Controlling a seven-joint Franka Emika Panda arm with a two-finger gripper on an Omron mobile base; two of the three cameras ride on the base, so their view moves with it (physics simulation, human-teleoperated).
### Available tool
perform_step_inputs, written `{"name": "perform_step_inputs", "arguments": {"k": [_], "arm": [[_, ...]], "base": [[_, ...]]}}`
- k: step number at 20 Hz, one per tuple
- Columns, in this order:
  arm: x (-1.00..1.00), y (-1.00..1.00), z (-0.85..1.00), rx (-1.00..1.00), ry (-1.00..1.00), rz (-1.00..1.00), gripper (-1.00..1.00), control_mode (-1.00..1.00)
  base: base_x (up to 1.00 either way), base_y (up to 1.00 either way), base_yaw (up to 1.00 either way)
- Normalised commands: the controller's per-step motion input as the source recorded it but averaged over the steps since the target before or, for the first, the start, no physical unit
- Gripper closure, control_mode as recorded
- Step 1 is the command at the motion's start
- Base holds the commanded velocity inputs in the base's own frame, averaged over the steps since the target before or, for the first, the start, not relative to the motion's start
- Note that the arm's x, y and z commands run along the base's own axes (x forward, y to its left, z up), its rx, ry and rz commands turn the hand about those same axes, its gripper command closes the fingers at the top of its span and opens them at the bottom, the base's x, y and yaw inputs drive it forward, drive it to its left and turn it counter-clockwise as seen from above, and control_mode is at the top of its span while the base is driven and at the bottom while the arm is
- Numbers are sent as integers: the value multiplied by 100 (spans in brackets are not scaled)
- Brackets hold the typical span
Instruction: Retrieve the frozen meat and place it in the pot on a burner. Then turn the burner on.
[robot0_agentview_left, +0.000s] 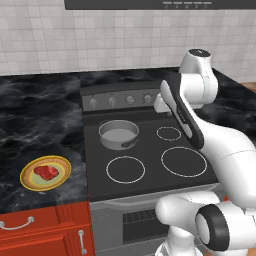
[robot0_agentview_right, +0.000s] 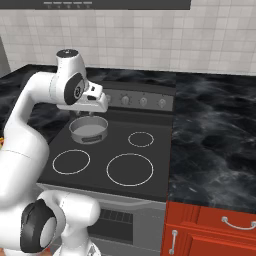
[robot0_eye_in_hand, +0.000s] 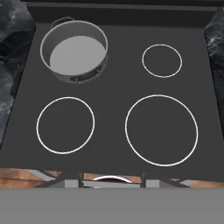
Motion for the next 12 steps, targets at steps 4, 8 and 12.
{"name": "perform_step_inputs", "arguments": {"k": [4, 8, 12], "arm": [[-5, 7, 0, 0, 1, 2, -100, -100], [-1, 39, 0, 0, 1, 4, -100, -100], [0, 50, 0, 0, 0, 0, -100, -100]], "base": [[0, 0, 0], [0, 0, 0], [0, 0, 0]]}}
